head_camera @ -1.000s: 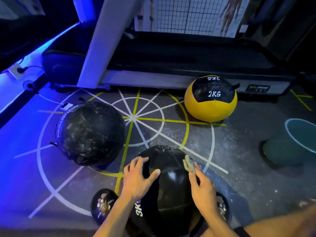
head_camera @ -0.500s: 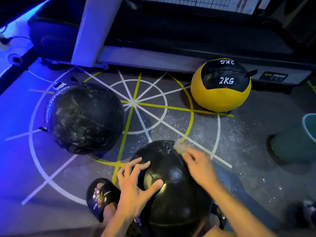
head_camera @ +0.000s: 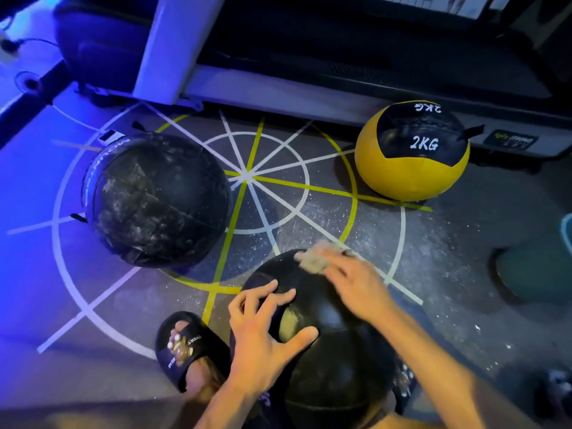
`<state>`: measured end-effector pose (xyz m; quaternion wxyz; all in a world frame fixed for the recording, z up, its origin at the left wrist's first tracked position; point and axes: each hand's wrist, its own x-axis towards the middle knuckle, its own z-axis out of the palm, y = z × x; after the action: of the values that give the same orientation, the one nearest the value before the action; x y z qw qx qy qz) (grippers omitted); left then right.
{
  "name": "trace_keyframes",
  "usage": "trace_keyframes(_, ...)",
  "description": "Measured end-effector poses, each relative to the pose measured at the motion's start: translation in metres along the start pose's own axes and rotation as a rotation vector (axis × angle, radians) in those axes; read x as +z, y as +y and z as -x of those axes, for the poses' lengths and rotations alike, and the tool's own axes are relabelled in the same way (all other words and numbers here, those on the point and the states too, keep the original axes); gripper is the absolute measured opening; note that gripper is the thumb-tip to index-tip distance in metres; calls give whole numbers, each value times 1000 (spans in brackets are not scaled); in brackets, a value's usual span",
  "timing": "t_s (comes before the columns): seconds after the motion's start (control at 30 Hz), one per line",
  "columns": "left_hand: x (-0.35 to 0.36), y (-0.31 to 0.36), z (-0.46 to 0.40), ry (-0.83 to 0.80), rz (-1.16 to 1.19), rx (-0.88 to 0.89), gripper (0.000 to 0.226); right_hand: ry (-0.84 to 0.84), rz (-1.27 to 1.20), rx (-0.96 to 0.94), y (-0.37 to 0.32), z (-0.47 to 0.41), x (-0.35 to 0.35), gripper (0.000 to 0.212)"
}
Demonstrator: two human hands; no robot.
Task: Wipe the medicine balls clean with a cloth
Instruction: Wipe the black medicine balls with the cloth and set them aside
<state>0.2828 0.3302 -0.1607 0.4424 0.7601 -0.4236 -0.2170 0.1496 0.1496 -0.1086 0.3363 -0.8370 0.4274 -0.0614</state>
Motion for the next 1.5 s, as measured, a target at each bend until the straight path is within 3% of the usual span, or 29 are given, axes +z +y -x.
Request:
trace_keyframes(0.07,4,3,1,-9,-5,10,67,45,-7,166,2,-16,-7,26)
trace_keyframes(0.23,4,3,1,-10,0,19,64,-250,78,-263,-49,3,10,33)
trace_keyframes(0.37,-3,7,2,-88,12,39,62,-97,37,164,-15,-35,-15,33)
trace_keyframes(0.43,-7,8,1,-114,35,39,56,-115,81,135,-12,-30,-11,25)
trace_keyframes(0.5,-14,7,-5,-125,80,13,47,-157,68,38,-11,-15,-6,33)
trace_keyframes(0.63,-32,-3,-14,-37,144,-28,34,-117,98,148,20,-5,-28,27)
trace_keyframes(0.7,-38,-5,-14,-28,68,-72,35,-105,96,198,36,1,-33,35)
trace_keyframes(0.83,-47,-4,-14,-54,-57,-140,41,-113,90,182,50,16,-33,32)
trace_keyframes(1.0,-58,18,-35,-304,-414,46,37,-150,135,141,58,23,-42,28)
trace_keyframes(1.13,-54,44,-63,-508,-607,165,30,-255,214,111,64,18,-62,37)
trace_keyframes(1.33,-44,72,-111,-810,-718,362,28,-340,234,117,84,-3,-77,40)
trace_keyframes(1.5,-27,96,-152,-899,-671,491,30,-329,163,189,115,-26,-86,37)
